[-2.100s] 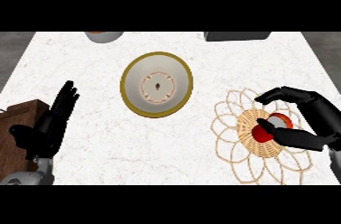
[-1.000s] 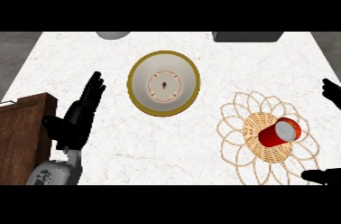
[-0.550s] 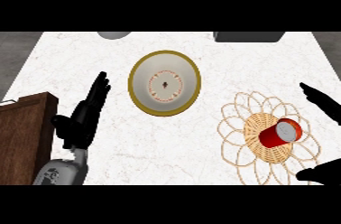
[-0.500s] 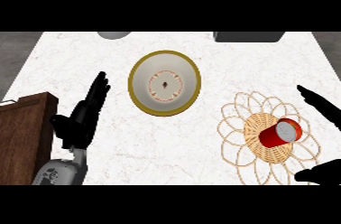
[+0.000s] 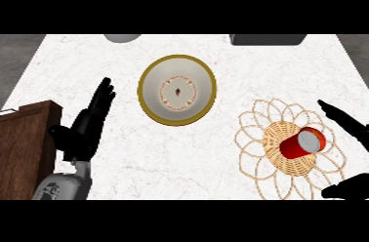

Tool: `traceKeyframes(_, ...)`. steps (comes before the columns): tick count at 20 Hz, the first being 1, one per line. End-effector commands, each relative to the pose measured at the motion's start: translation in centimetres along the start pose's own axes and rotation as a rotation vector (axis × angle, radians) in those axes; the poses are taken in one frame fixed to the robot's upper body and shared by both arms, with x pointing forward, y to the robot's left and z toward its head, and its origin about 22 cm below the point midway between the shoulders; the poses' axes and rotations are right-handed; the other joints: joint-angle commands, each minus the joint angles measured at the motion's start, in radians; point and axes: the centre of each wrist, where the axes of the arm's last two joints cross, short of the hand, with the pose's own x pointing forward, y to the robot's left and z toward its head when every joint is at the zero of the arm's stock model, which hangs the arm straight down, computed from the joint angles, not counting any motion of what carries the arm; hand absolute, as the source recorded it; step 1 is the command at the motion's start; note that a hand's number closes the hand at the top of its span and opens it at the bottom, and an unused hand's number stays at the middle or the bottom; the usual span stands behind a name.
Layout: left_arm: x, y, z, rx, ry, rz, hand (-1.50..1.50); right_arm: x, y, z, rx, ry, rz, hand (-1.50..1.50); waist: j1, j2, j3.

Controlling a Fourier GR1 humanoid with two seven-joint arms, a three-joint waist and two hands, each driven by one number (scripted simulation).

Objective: Pick the can from the placemat and place it in the bowl

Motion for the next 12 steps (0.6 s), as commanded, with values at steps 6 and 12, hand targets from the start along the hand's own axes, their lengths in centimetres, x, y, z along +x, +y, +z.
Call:
traceKeyframes(6,0.1,-0.1,-0.5,-0.013,0.012,-0.005,0.00,-1.1,0.1,0.2,-0.001,-0.056,-0.124,-1.50,-0.001,0.000,0.000)
traceKeyframes(12,0.7,-0.7,-1.8,-0.001,0.003,0.001,0.00,-1.8,0.2,-0.5,0.035,-0.047,-0.187,-1.50,0.000,0.000,0.000)
